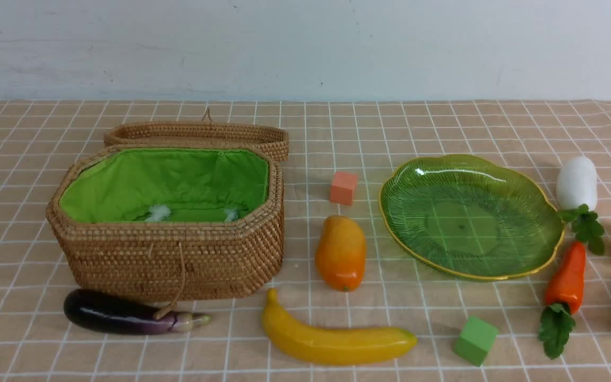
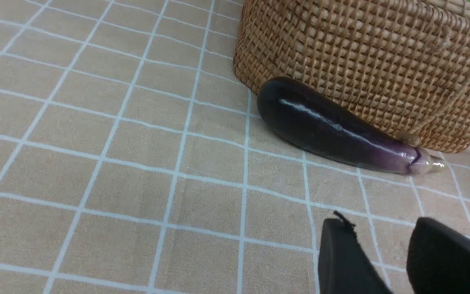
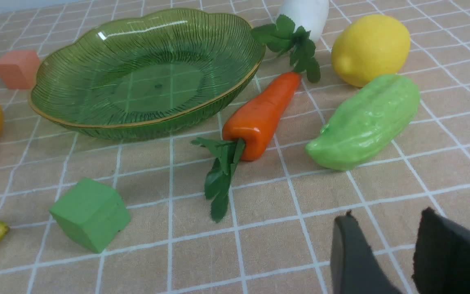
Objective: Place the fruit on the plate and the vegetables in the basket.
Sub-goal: Use the left arm to grab an eggplant and put it into the left basket
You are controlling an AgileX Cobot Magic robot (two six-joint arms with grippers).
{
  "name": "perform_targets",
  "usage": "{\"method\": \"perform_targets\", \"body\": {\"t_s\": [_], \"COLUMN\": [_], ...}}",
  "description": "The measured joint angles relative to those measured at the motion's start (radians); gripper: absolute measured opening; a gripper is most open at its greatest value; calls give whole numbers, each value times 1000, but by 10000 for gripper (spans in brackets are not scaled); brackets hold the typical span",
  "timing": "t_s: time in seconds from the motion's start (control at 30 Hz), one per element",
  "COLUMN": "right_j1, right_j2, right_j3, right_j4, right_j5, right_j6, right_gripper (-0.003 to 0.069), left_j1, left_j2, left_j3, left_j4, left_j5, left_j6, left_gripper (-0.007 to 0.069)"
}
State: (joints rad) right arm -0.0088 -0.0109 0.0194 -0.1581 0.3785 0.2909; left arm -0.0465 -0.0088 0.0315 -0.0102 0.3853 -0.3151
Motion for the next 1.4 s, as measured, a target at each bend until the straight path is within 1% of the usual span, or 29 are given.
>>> {"method": "perform_targets", "body": {"t_s": [0.87,0.97,1.07,1.17,1.2,1.23,1.27,1.3,1.33,1.4], "right_j1": [0,0,0,0,0,0,0,0,0,0], "right_j2": [0,0,0,0,0,0,0,0,0,0], "right_j3": [0,0,0,0,0,0,0,0,0,0], "right_j4": [0,0,0,0,0,0,0,0,0,0], "right_j5": [0,0,0,0,0,0,0,0,0,0], "right_j6": [0,0,0,0,0,0,0,0,0,0], "right_gripper": [241,241,241,241,241,241,241,241,241,241], "left_j1": [0,0,0,0,0,0,0,0,0,0], "left_j2": [0,0,0,0,0,0,0,0,0,0], "left_j3": [0,0,0,0,0,0,0,0,0,0], "left_j4": [0,-5,-99,-268,-352,-393,-403,-456,-479,-495], "left_j5": [0,-23,-120,-221,-259,-289,-295,-343,-373,-450], "left_j6": [0,0,-52,-151,-189,-212,-215,-233,-240,-247], "left_gripper": [239,239,239,239,239,239,239,239,239,230]}}
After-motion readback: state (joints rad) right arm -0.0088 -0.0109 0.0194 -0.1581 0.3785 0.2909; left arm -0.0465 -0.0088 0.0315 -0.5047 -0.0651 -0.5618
